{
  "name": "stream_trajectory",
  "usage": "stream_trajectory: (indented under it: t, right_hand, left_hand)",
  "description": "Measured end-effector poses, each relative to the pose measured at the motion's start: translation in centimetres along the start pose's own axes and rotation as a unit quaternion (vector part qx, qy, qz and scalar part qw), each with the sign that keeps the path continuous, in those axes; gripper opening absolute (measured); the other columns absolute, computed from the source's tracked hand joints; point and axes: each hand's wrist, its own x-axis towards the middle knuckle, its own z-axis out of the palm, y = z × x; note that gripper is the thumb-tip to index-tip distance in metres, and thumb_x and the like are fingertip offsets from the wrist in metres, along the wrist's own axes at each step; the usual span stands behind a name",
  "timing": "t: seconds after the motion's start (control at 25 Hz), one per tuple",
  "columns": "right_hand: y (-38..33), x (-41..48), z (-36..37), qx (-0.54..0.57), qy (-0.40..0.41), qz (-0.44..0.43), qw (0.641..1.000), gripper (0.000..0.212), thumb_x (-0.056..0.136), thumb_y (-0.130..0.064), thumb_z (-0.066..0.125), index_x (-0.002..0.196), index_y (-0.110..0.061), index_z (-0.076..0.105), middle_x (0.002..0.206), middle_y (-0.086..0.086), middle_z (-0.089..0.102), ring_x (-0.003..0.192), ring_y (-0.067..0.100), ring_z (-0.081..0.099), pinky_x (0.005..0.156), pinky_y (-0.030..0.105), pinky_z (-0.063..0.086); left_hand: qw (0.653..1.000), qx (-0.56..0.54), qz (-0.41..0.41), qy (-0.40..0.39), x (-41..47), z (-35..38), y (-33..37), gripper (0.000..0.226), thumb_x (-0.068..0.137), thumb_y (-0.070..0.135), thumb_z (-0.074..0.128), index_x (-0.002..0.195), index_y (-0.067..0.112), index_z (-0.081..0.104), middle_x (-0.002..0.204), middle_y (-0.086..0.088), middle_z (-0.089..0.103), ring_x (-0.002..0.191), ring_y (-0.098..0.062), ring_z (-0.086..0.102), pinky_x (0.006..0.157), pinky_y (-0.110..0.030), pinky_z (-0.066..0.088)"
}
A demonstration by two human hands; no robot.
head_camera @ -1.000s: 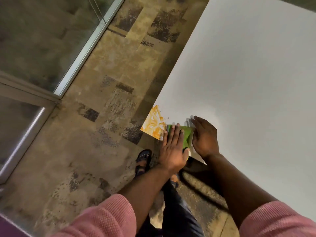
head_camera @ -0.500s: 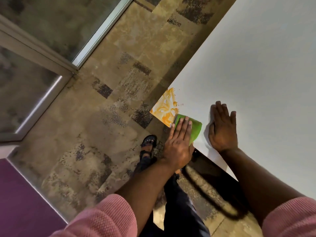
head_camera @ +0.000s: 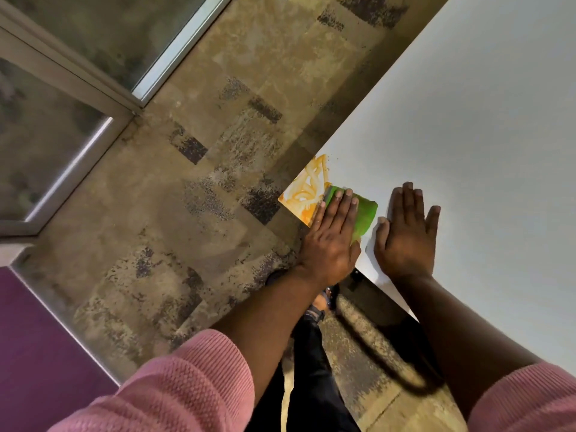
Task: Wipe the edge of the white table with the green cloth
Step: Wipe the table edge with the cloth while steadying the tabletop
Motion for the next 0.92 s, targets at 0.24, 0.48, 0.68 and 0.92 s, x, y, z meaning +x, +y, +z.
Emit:
stream_trajectory:
  t: [0.24, 0.48, 0.68, 0.92]
  right_hand:
    - [0.2, -0.1, 0.7, -0.005, 0.017, -0.012, 1.000, 0.066, 0.108, -0.042, 0.021, 0.164, -0.009, 0.009, 0.173, 0.013, 0.008, 0.161, 0.026, 0.000, 0.127, 0.057, 0.000]
    - [0.0, 0.1, 0.6, -0.037, 0.000, -0.020, 0.999, 0.072, 0.108, -0.053, 0.014, 0.164, -0.010, 0.003, 0.174, 0.012, 0.003, 0.161, 0.025, -0.002, 0.127, 0.059, 0.000]
    - [0.0, 0.0, 0.8, -0.038, 0.005, -0.006, 0.999, 0.072, 0.108, -0.054, 0.017, 0.165, -0.014, 0.001, 0.174, 0.007, 0.003, 0.161, 0.021, -0.004, 0.127, 0.058, 0.002]
    - [0.1, 0.2, 0.8, -0.035, 0.004, -0.006, 0.999, 0.072, 0.107, -0.055, 0.017, 0.165, -0.013, 0.002, 0.174, 0.007, 0.003, 0.161, 0.022, -0.003, 0.127, 0.058, 0.003]
  left_hand:
    - [1.000, 0.004, 0.004, -0.019, -3.7, 1.6, -0.2, 0.079, 0.101, 0.039, 0.040, 0.163, 0.003, 0.005, 0.173, -0.015, -0.002, 0.161, -0.028, -0.008, 0.130, -0.050, 0.010]
    - [1.000, -0.007, -0.013, -0.013, 0.2, -0.3, -0.3, 0.078, 0.103, 0.040, 0.037, 0.163, 0.002, 0.005, 0.173, -0.016, -0.001, 0.161, -0.030, -0.006, 0.130, -0.050, 0.005]
    - [1.000, -0.002, -0.025, 0.016, 3.0, -1.0, -0.8, 0.081, 0.101, 0.041, 0.039, 0.162, 0.001, 0.005, 0.173, -0.017, 0.002, 0.161, -0.031, -0.003, 0.131, -0.047, 0.003]
    - [1.000, -0.002, -0.025, 0.014, -3.0, 1.6, -0.5, 0.081, 0.101, 0.037, 0.043, 0.163, 0.003, 0.004, 0.173, -0.016, 0.001, 0.161, -0.031, -0.006, 0.131, -0.049, 0.005]
